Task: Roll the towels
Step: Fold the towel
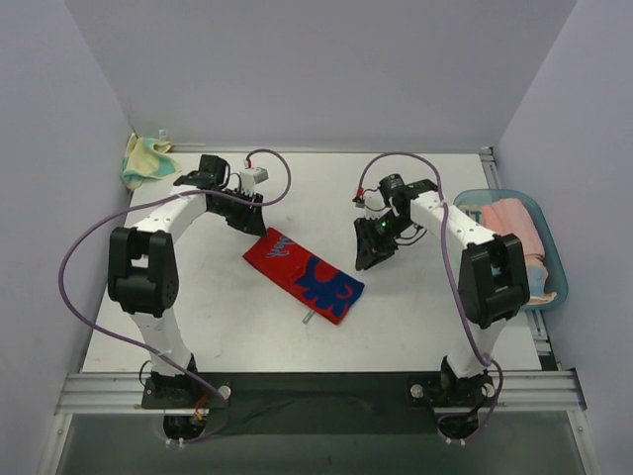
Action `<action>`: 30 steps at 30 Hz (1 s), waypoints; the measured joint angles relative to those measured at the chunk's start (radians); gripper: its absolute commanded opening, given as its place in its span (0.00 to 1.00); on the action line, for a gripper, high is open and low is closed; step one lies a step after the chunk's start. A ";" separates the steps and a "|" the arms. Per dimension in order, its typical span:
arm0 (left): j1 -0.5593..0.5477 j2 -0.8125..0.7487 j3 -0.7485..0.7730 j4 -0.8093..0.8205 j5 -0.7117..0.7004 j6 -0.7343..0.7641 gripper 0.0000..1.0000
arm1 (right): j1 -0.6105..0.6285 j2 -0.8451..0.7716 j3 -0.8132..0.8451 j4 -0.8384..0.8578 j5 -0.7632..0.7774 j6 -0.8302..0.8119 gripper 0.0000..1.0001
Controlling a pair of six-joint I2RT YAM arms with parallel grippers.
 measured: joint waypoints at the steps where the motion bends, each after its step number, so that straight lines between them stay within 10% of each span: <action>1: 0.000 -0.033 -0.043 0.006 0.004 -0.008 0.47 | -0.005 0.017 0.007 0.011 0.006 0.000 0.28; 13: -0.029 -0.031 -0.268 0.047 0.007 -0.051 0.39 | -0.003 0.192 -0.068 0.105 0.039 0.002 0.00; 22: -0.035 0.231 0.044 0.046 0.025 -0.071 0.39 | 0.112 0.190 -0.240 0.153 -0.162 0.075 0.05; 30: -0.037 0.341 0.283 0.036 0.051 -0.047 0.60 | 0.144 0.068 -0.261 0.158 -0.261 0.096 0.13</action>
